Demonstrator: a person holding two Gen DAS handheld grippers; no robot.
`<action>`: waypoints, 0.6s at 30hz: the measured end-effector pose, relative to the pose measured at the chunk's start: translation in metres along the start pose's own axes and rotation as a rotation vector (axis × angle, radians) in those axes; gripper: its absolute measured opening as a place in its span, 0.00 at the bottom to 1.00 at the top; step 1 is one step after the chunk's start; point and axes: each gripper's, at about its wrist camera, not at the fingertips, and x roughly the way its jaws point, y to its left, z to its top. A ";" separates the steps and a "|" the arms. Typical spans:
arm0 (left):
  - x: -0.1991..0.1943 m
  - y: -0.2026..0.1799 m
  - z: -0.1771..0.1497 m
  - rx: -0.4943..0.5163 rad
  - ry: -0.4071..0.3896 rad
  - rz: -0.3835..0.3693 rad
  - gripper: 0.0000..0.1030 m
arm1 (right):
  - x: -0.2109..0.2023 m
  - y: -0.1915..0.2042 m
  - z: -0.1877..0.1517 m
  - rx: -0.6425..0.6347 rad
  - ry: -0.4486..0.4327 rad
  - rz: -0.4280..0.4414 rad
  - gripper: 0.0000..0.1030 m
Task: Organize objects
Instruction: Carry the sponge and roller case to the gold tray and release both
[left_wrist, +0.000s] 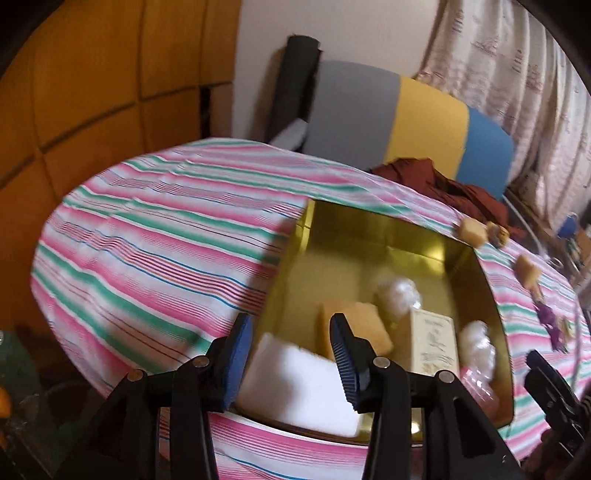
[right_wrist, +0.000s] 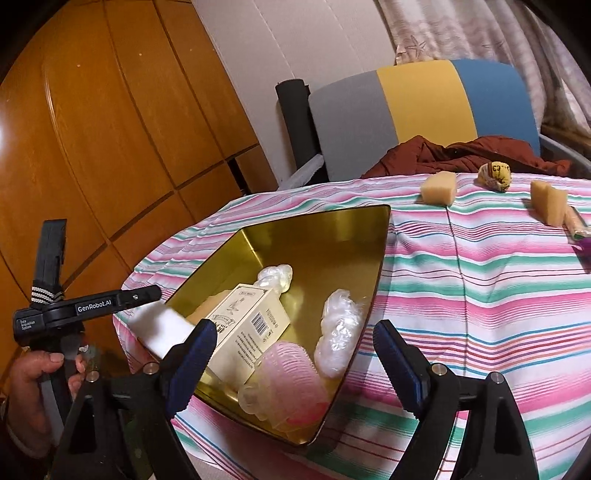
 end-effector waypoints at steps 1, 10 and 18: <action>-0.001 0.003 0.001 -0.006 -0.005 0.008 0.43 | 0.000 0.000 0.000 0.001 -0.002 -0.002 0.85; -0.010 -0.003 -0.007 -0.029 -0.022 -0.082 0.45 | -0.002 -0.005 0.001 0.024 -0.010 -0.009 0.85; -0.018 -0.054 -0.023 0.114 -0.033 -0.248 0.48 | -0.006 -0.014 0.003 0.043 -0.020 -0.040 0.85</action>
